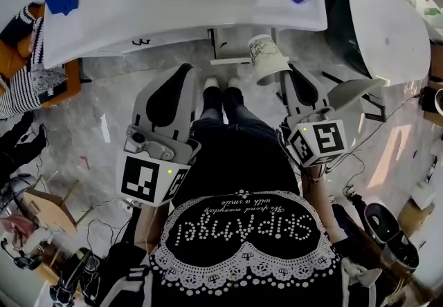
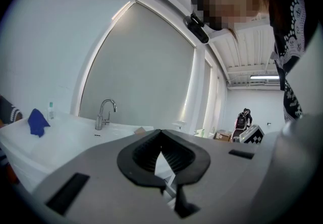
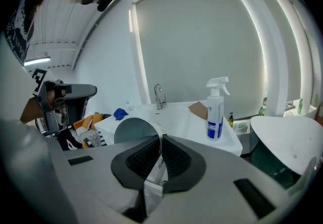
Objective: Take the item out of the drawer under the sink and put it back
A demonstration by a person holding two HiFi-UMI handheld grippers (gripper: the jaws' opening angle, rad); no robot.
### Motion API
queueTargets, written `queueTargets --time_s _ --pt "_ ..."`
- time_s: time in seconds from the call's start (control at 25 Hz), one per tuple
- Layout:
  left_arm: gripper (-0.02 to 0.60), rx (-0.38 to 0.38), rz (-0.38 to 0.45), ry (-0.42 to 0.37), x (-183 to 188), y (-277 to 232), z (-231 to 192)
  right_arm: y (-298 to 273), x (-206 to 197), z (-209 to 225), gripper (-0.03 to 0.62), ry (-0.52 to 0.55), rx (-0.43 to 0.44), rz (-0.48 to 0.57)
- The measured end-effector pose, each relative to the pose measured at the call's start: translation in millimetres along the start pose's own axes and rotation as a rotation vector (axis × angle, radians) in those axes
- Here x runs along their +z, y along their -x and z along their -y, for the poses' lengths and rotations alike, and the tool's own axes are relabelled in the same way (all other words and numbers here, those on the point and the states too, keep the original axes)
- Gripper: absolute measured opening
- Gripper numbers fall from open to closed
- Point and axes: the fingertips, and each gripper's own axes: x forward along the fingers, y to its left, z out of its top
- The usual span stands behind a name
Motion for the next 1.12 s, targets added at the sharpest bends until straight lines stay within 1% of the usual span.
queueTargets --time_s 0.24,0.48,0.84,1.12 --pt "0.005 0.003 -0.019 0.019 -10 1 2 -3 -15 7 0.031 -0.043 -0.009 -0.030" --pt "0.005 0.011 -0.044 0.032 -19 1 2 -11 -25 14 0.031 -0.061 -0.015 -0.053" --pt "0.005 0.032 -0.037 0.046 -20 1 3 -27 -41 17 0.031 -0.063 0.004 -0.091" --pt "0.005 0.048 -0.040 0.054 -22 -1 1 -40 -59 22 0.031 -0.086 0.006 -0.130"
